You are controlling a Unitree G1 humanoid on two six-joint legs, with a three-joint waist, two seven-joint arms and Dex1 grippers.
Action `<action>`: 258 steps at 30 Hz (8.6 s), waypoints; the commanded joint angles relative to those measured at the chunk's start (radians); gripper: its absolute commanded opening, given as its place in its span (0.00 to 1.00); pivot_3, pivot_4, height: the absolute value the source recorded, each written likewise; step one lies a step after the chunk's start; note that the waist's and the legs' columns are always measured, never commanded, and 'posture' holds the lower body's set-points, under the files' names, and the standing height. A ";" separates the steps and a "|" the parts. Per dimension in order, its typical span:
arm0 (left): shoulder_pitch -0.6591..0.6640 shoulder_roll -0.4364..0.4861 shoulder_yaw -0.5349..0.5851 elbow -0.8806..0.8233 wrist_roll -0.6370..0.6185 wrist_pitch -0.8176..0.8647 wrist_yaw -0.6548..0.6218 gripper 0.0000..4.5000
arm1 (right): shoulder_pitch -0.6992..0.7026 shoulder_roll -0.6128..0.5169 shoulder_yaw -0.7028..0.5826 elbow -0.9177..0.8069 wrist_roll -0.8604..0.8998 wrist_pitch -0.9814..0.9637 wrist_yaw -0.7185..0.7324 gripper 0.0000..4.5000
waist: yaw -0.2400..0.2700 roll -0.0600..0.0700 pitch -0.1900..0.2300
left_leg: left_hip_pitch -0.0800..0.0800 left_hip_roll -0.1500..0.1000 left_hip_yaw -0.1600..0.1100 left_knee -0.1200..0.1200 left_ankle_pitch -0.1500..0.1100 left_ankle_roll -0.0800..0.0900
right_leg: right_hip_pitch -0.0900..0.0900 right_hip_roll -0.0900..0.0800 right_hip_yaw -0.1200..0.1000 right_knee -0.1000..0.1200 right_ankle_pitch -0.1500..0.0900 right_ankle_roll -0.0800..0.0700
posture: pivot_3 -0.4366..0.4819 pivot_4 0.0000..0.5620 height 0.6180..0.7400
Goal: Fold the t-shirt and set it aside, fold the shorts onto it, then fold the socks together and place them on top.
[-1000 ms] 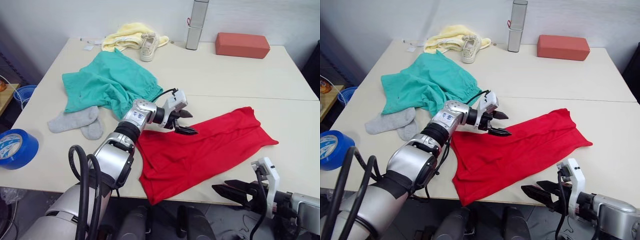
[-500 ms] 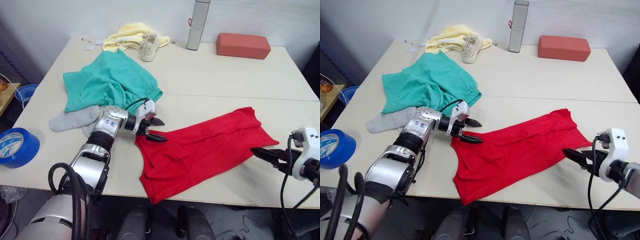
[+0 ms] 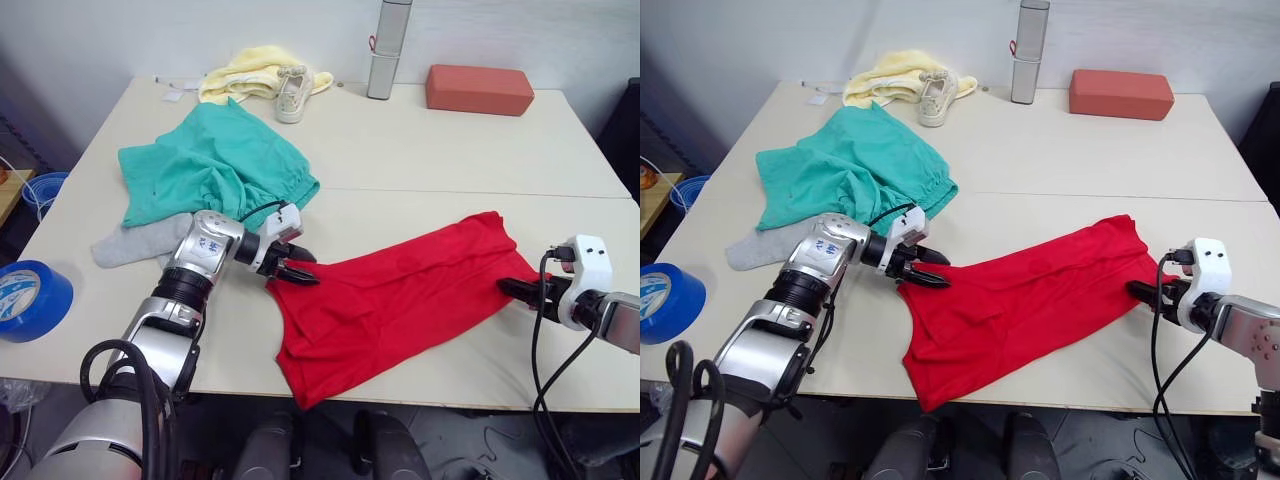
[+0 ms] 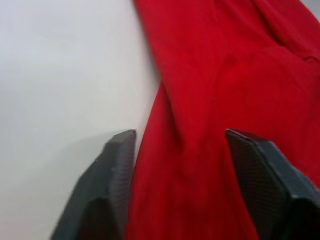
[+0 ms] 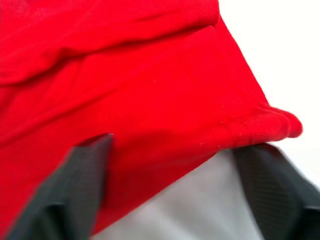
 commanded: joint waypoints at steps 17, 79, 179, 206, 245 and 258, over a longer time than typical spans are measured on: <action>0.397 0.075 0.067 -0.723 -0.191 0.519 0.133 0.00 | -0.327 0.013 0.191 0.371 -0.303 -0.377 0.233 0.00 | -0.021 0.002 -0.001 | 0.001 0.000 0.001 -0.001 0.000 -0.001 | 0.000 0.000 0.003 0.003 0.000 0.000 | 0.48 0.27 1.00; -0.344 -0.382 0.030 0.418 -0.155 0.131 0.426 1.00 | 0.479 0.251 -0.255 -0.808 0.468 0.499 0.042 1.00 | 0.015 -0.002 0.001 | -0.001 0.000 -0.002 -0.001 -0.004 0.004 | -0.001 -0.001 0.000 -0.001 0.000 -0.001 | 0.48 0.27 1.00; 0.298 0.062 -0.163 -0.161 0.126 -1.299 0.284 1.00 | 0.074 -0.062 0.438 0.644 -0.538 -2.244 1.105 1.00 | -0.015 -0.013 -0.009 | 0.022 0.002 -0.002 -0.010 -0.005 -0.011 | 0.023 0.000 -0.002 -0.017 0.003 -0.002 | 0.48 0.27 1.00; 0.396 0.041 -0.304 -0.230 0.016 -1.258 0.179 1.00 | 0.117 -0.019 0.625 0.431 -0.549 -2.312 0.892 1.00 | -0.013 -0.012 -0.012 | 0.029 0.002 -0.003 -0.017 -0.005 -0.012 | 0.028 0.000 -0.004 -0.019 0.001 -0.005 | 0.48 0.27 1.00; 0.800 0.345 -0.186 -0.822 -0.317 -0.853 0.112 0.00 | 0.378 -0.271 0.667 -0.057 -0.321 -1.980 0.846 0.00 | -0.015 0.001 -0.014 | 0.033 0.004 -0.006 -0.018 -0.010 -0.009 | 0.028 0.000 -0.003 -0.011 -0.015 -0.021 | 0.48 0.27 1.00; 0.881 0.378 -0.107 -0.973 -0.418 -0.620 0.061 0.00 | 0.554 -0.355 0.554 -0.287 -0.092 -1.600 0.973 0.00 | -0.008 0.000 -0.012 | 0.032 0.004 -0.006 -0.019 -0.011 -0.010 | 0.027 0.000 -0.003 -0.013 -0.016 -0.023 | 0.48 0.27 1.00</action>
